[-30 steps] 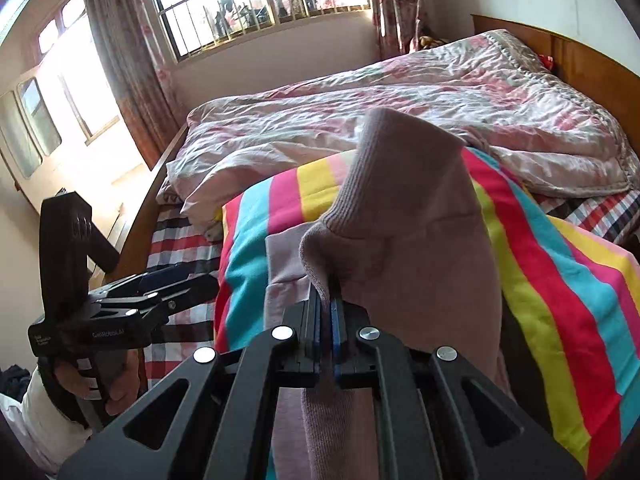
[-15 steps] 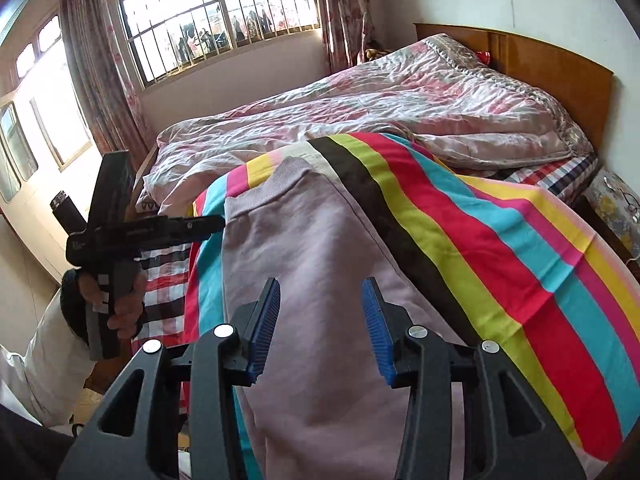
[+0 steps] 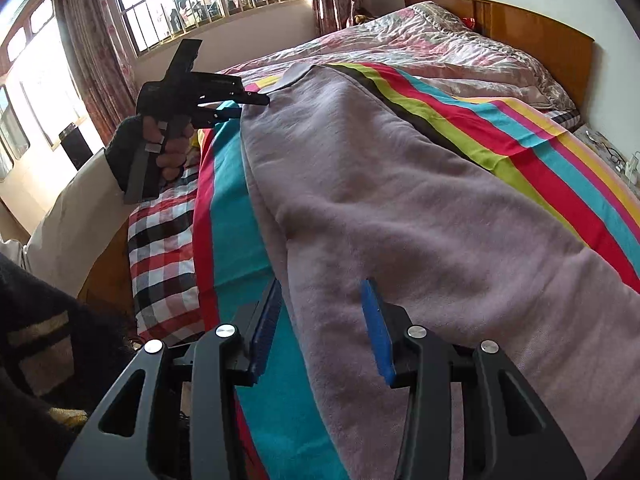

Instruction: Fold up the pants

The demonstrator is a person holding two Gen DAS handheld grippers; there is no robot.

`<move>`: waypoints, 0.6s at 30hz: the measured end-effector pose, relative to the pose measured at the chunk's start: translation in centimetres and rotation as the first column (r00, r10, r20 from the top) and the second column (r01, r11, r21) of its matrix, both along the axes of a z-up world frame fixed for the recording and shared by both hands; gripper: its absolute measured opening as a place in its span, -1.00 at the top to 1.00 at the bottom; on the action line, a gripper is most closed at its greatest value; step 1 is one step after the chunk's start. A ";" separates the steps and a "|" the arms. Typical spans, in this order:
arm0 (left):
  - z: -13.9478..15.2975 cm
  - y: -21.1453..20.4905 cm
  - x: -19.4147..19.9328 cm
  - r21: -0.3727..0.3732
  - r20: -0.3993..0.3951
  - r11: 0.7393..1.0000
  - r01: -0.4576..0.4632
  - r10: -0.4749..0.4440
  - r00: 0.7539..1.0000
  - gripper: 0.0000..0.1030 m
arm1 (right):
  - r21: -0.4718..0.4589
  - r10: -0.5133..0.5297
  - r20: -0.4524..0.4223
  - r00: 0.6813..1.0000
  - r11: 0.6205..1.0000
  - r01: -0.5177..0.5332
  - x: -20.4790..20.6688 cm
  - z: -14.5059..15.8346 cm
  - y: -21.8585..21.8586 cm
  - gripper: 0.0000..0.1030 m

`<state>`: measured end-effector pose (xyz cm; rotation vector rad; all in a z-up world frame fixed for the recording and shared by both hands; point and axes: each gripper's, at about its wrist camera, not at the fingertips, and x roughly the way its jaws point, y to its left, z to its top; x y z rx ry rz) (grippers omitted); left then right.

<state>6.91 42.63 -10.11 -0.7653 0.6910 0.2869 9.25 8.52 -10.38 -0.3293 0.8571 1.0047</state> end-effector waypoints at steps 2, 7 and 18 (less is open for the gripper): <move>-0.1 0.2 0.0 0.002 -0.001 1.000 0.000 0.000 1.000 0.48 | -0.021 0.029 0.028 0.999 0.999 -0.029 -1.2 0.1 0.5 0.35; 0.0 0.1 0.1 0.011 -0.001 1.000 0.004 -0.004 1.000 0.59 | -0.072 0.072 0.044 0.996 0.995 -0.069 -2.1 -0.8 1.7 0.58; -0.1 0.2 0.5 -0.001 -0.003 1.000 0.011 -0.011 1.000 0.67 | -0.178 0.072 0.117 0.990 0.983 -0.051 -1.9 -2.2 2.2 0.74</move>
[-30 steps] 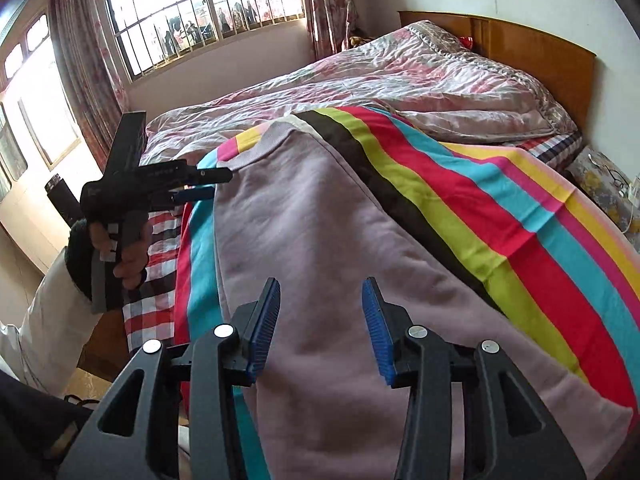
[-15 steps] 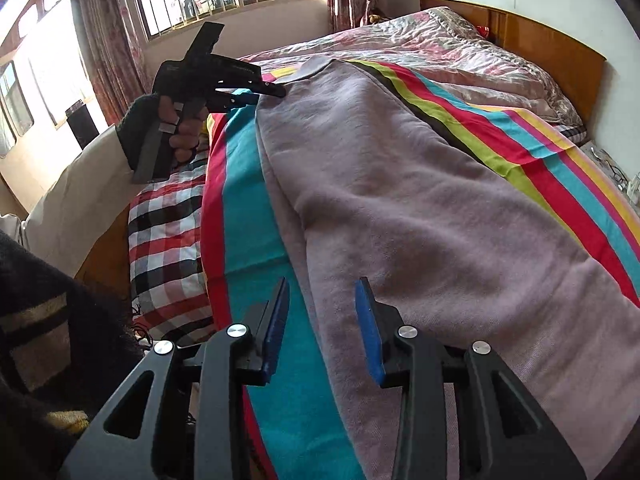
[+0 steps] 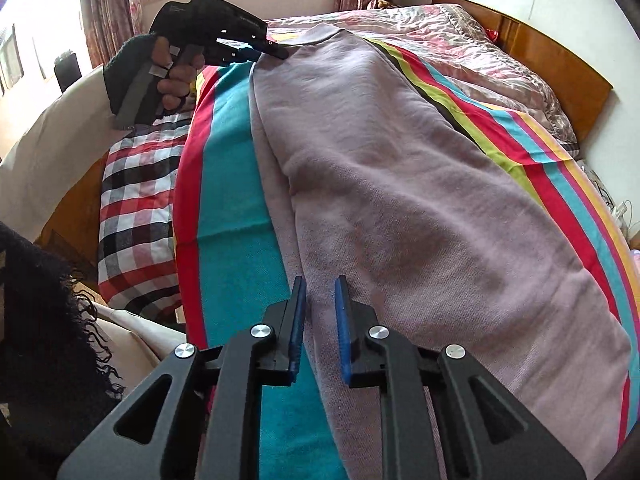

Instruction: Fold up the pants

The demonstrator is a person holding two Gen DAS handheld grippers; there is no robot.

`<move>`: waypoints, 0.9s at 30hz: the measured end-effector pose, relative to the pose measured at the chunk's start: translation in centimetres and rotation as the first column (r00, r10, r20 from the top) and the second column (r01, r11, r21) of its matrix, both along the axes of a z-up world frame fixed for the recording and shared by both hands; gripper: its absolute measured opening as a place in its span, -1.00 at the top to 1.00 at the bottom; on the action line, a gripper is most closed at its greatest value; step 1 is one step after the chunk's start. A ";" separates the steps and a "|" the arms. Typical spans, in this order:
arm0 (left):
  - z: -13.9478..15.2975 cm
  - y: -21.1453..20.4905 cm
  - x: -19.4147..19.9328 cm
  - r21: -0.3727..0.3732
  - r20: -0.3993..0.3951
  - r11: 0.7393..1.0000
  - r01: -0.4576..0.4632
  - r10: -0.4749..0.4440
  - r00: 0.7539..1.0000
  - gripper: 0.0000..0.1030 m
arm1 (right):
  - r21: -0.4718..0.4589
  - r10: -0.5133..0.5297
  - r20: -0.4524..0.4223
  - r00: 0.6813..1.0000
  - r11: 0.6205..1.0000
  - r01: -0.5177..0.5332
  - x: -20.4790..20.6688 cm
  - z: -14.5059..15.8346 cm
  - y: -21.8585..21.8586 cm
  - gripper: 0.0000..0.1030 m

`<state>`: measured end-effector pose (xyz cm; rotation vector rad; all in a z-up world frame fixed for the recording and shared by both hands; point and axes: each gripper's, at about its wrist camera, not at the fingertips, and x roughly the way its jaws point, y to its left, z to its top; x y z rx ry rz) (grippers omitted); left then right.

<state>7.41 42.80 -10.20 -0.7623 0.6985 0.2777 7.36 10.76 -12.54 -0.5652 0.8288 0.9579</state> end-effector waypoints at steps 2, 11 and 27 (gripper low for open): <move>0.5 0.0 0.2 0.011 0.006 1.000 0.009 -0.009 1.000 0.73 | -0.005 0.007 0.016 1.000 1.000 -0.007 0.0 0.0 0.0 0.95; 4.6 0.5 -0.8 0.063 0.070 0.998 0.019 -0.023 0.997 0.74 | 0.112 0.050 0.034 0.998 0.992 -0.053 0.0 4.1 -1.7 0.96; 6.6 -4.3 -1.7 0.382 0.014 0.915 -0.130 0.135 0.991 -0.43 | 0.240 0.049 -0.149 0.988 0.971 -0.012 2.4 3.5 -0.5 0.73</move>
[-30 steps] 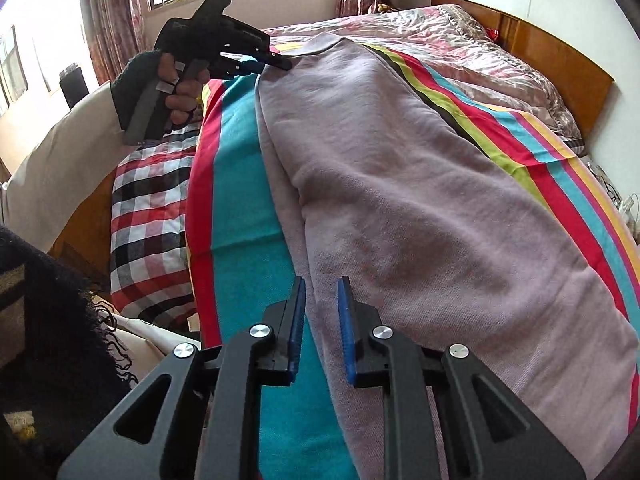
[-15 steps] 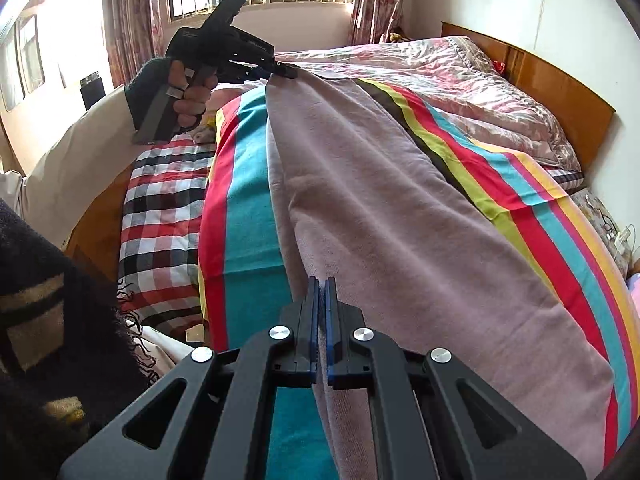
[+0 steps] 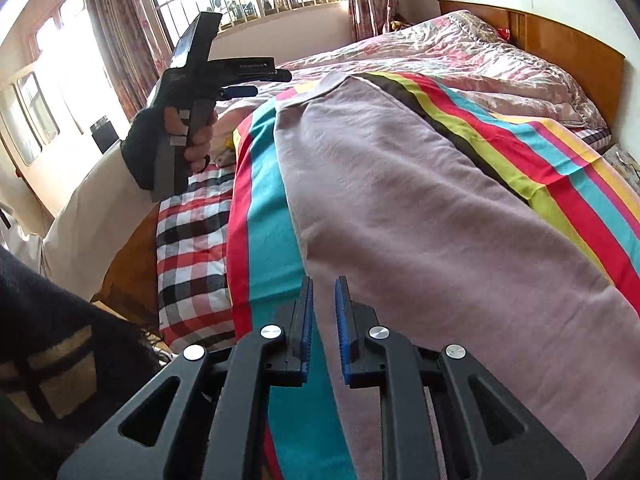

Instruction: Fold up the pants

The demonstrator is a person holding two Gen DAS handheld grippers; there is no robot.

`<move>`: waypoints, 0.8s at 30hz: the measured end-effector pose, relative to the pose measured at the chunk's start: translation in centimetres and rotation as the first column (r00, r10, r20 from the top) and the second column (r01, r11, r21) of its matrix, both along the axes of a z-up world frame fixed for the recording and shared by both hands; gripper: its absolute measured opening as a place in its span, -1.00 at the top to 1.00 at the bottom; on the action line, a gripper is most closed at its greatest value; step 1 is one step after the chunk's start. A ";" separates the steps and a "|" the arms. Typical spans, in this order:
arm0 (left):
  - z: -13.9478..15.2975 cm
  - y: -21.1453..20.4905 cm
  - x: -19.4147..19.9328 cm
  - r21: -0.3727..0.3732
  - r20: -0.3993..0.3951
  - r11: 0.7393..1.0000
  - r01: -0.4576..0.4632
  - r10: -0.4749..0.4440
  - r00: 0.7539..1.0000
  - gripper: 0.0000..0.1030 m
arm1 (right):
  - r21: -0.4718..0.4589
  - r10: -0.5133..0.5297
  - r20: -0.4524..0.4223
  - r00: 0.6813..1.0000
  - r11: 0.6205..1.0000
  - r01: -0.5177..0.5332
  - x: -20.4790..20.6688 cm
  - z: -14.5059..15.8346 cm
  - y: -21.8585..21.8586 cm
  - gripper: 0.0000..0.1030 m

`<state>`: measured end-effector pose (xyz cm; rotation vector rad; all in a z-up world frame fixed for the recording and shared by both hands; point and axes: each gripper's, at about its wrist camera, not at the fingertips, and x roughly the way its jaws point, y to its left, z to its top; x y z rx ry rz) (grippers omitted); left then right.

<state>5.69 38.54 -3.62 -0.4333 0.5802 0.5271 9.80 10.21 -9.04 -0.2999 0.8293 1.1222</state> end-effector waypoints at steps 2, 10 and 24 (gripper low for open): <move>1.4 -2.7 1.9 0.010 0.020 0.989 0.145 -0.145 0.989 -0.46 | -0.006 -0.019 0.015 1.000 1.000 0.020 1.0 0.0 1.4 0.73; -1.2 -10.0 11.3 0.016 -0.144 0.888 0.459 -0.452 0.880 -0.46 | -0.047 -0.132 0.066 0.989 0.990 0.135 5.0 -0.2 0.9 -0.01; -3.0 -4.2 6.6 0.005 -0.122 0.982 0.191 -0.189 0.974 -0.47 | -0.102 0.072 -0.064 0.995 0.992 -0.078 20.7 -1.6 3.8 0.25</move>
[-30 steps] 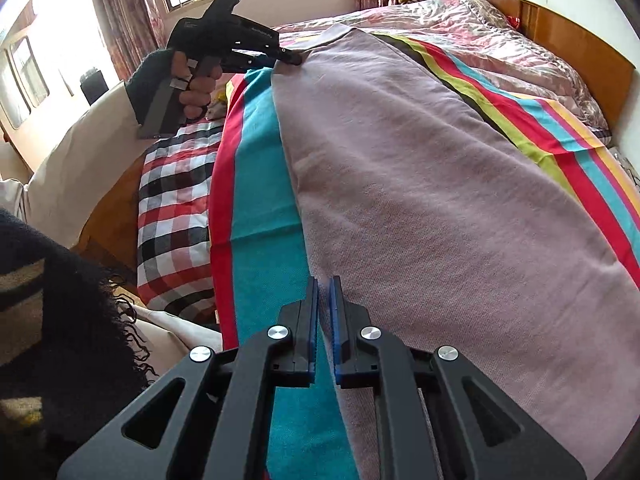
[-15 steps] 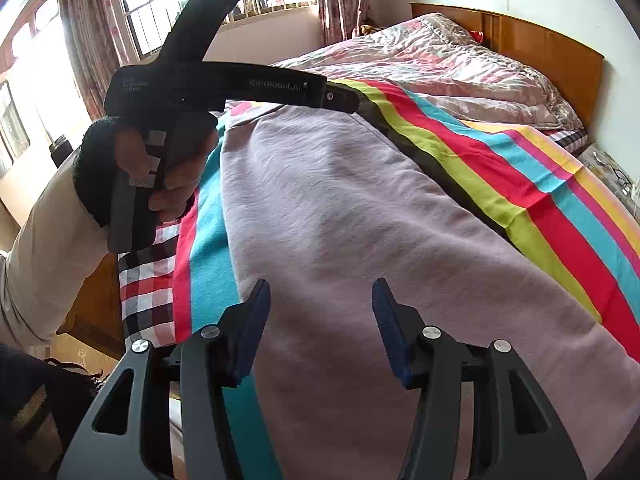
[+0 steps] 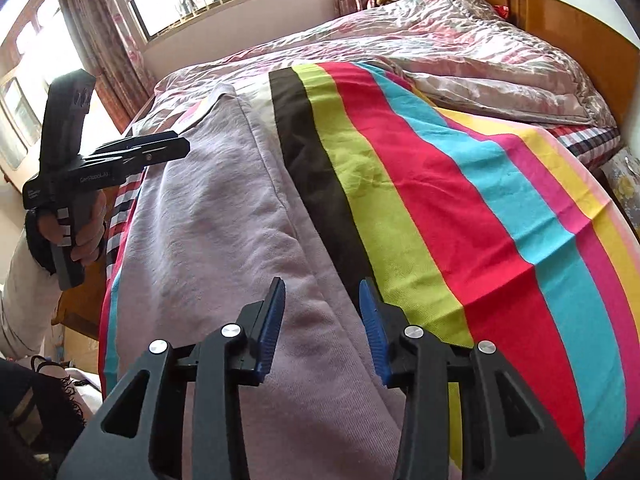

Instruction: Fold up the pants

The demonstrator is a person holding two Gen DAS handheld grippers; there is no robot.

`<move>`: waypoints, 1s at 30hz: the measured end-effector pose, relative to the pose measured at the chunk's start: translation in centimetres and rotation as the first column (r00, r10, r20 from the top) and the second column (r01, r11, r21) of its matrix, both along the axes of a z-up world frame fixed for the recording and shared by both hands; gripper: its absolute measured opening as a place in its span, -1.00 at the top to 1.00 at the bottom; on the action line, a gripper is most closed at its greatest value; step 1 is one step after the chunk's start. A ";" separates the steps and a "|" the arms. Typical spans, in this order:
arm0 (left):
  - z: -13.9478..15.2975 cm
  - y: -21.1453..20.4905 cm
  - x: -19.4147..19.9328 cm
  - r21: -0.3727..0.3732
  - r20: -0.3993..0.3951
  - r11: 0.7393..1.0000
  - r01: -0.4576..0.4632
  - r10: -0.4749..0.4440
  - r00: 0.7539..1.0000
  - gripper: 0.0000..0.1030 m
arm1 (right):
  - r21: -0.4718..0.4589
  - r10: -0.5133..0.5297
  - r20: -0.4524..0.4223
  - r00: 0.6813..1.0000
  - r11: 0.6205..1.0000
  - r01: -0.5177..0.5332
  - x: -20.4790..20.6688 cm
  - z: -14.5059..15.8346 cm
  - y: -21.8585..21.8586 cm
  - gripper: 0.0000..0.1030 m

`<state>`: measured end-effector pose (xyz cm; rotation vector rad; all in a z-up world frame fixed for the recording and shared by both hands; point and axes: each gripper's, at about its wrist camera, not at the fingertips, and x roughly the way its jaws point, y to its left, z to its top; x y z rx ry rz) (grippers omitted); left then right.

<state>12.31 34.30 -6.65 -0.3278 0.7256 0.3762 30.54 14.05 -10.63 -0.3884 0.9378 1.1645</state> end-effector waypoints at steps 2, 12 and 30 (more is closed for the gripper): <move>-0.3 1.1 -1.4 -0.009 0.016 0.999 -0.040 0.040 0.999 -0.47 | -0.002 0.058 -0.013 0.998 0.998 -0.058 -0.3 -0.2 0.9 0.27; -2.4 3.0 -2.9 -0.012 -0.004 0.995 -0.095 0.095 0.995 -0.48 | -0.019 0.080 -0.038 0.996 0.997 -0.081 -0.6 -1.3 1.3 0.81; 0.7 1.2 -3.1 -0.010 0.069 0.999 -0.032 0.033 0.997 -0.65 | 0.020 -0.246 0.096 0.965 0.969 0.245 -0.2 2.0 -8.3 0.25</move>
